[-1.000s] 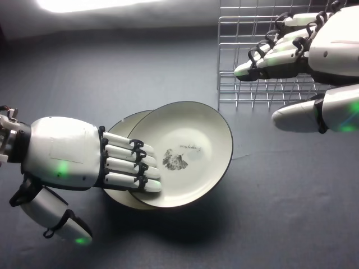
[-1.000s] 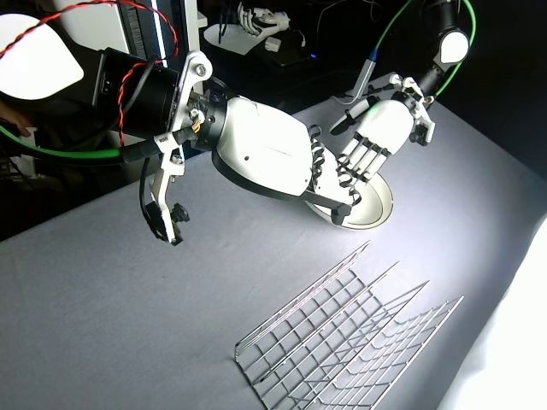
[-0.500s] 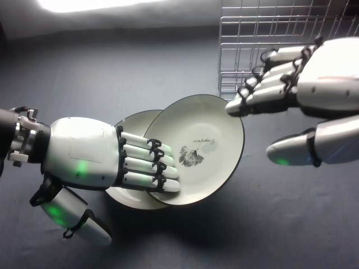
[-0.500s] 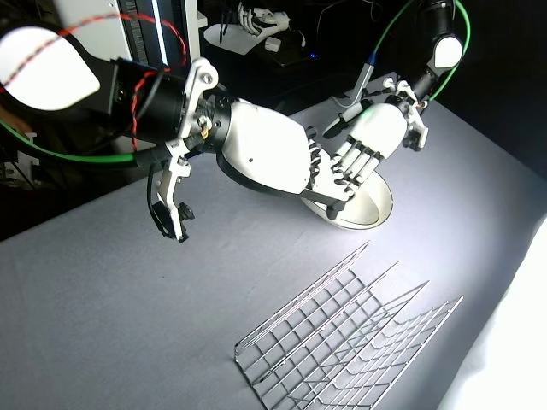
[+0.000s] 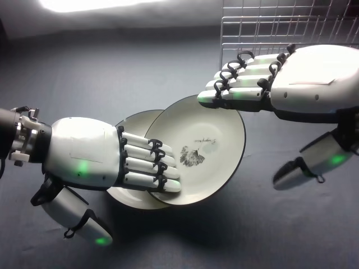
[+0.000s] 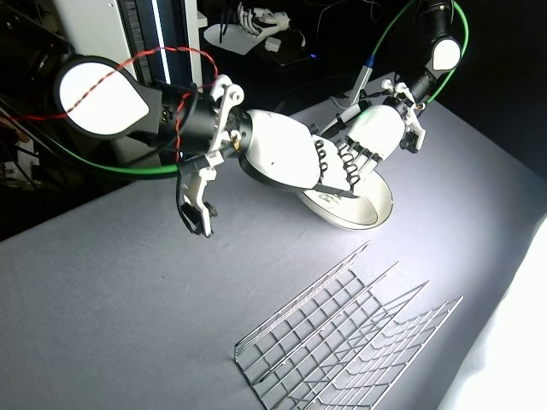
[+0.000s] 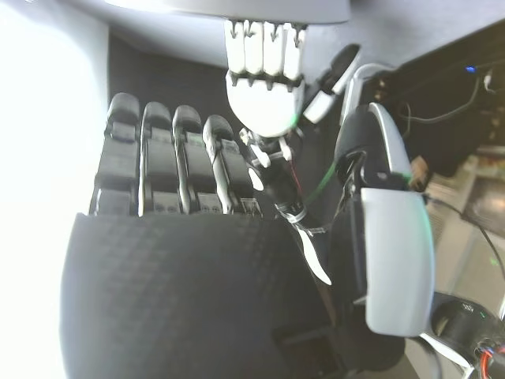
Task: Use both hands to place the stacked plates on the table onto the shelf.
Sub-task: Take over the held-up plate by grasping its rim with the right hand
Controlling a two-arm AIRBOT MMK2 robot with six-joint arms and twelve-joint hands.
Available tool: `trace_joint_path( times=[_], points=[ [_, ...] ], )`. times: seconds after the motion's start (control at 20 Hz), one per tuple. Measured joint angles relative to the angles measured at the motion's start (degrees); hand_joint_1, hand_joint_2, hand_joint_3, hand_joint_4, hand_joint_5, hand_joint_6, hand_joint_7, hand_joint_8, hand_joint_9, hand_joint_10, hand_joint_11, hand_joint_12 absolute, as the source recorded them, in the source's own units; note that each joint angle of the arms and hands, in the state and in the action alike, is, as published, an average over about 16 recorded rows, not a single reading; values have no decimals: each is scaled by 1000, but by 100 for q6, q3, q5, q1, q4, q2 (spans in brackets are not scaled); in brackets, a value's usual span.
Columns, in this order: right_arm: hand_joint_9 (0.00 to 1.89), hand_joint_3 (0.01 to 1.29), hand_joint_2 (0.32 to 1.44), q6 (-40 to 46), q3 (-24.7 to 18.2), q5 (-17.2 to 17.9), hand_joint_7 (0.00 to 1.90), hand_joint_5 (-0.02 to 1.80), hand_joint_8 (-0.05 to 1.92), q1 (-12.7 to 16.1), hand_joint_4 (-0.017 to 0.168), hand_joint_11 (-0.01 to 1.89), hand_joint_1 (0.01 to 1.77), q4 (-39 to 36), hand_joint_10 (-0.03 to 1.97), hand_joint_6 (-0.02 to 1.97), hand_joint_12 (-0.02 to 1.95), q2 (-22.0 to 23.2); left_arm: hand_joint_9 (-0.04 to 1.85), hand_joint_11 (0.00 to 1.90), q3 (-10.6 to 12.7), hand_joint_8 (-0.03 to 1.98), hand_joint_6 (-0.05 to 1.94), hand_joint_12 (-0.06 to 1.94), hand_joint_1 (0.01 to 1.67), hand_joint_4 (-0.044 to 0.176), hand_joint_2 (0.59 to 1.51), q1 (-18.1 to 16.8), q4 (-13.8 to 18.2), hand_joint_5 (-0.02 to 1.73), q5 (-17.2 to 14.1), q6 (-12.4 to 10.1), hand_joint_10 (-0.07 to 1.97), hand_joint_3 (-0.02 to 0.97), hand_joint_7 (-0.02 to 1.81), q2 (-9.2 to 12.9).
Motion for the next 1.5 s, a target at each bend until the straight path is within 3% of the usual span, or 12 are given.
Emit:
trace_joint_path(
  times=[0.2,0.55,0.75,1.5],
  points=[
    [23,14,916,1,119,80,20,33,13,-103,-3,22,836,-1,27,25,172,-132,10,15,8,-25,-32,-1,14,-6,1202,-4,4,-17,-6,-2,-10,19,-14,-8],
    [23,14,854,3,245,209,23,40,13,-276,-6,19,1025,-4,26,26,350,-284,9,14,28,-25,-32,-1,14,-6,1204,-7,4,-17,-22,-5,-10,20,-14,-22],
    [20,14,846,3,291,264,23,39,13,-321,-6,12,1026,-6,26,25,356,-349,7,14,42,-25,-32,-1,15,-6,1204,-7,0,-17,-33,-5,-10,20,-13,-30],
    [21,14,762,3,537,331,22,20,13,-402,-6,12,937,-11,27,25,-14,-669,1,14,84,-25,-33,-1,14,-6,1206,-25,4,-17,-64,-27,-6,20,-13,-48]
  ],
)
